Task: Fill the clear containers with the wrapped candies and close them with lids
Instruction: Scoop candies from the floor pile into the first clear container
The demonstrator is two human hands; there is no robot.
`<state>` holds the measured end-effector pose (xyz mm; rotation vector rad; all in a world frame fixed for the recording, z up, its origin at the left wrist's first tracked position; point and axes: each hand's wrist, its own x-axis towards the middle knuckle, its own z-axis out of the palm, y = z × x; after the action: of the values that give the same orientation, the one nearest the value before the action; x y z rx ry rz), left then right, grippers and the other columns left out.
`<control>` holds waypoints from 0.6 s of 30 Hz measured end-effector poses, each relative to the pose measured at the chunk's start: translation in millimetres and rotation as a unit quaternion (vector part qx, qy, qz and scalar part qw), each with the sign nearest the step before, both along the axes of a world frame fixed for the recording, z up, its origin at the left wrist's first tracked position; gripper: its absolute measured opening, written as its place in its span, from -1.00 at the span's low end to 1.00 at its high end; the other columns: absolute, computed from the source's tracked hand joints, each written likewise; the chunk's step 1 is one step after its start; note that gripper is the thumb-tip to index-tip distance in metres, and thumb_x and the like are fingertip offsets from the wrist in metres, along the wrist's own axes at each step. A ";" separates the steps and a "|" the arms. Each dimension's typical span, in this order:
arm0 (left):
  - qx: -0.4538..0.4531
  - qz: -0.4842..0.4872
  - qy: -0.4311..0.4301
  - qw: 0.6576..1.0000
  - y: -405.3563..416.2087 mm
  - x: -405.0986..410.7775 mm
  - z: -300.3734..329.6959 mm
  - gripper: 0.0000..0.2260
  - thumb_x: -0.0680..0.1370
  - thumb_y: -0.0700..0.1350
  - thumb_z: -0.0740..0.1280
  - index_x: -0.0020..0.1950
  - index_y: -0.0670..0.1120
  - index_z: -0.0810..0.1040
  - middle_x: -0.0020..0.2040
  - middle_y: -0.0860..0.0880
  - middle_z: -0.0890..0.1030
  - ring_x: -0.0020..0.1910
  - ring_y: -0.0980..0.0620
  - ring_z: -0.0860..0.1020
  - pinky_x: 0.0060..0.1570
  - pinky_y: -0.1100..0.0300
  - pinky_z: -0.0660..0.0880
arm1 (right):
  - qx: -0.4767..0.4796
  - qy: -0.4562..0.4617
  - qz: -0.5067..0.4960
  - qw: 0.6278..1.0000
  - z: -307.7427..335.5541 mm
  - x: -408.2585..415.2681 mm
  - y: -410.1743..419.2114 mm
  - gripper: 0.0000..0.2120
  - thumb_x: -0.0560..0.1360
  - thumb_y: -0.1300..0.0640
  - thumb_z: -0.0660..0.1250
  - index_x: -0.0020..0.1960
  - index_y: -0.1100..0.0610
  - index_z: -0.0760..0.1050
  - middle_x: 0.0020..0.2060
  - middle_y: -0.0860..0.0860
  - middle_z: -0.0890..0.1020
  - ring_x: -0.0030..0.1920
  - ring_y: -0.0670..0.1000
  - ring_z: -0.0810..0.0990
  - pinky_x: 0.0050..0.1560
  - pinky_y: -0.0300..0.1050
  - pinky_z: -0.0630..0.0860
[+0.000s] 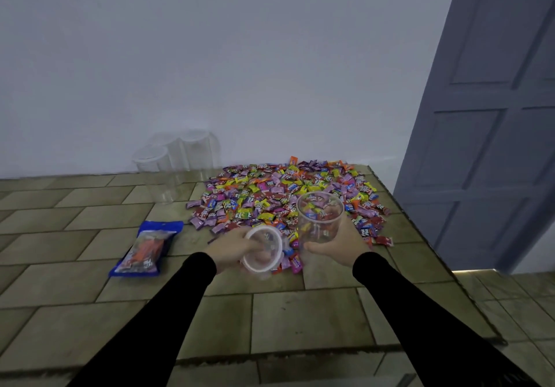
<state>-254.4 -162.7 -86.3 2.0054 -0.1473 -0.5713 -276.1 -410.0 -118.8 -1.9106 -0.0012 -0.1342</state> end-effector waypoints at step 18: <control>0.492 -0.158 -0.193 0.834 -14.7 2.6 -32.4 -0.67 0.43 0.10 0.44 0.11 -0.05 0.60 0.04 -0.03 0.63 0.00 -0.03 0.60 0.01 0.06 0.57 | -0.030 0.059 -0.014 0.998 -0.3 -3.9 -2.3 -0.22 0.17 0.07 0.66 0.25 0.02 0.30 0.10 -0.09 0.57 0.11 -0.08 0.57 0.07 -0.19 0.52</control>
<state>-251.8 -177.3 -118.7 3.1413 -0.5242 -0.4706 -280.0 -412.3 -119.2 -1.9766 0.1024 -0.0411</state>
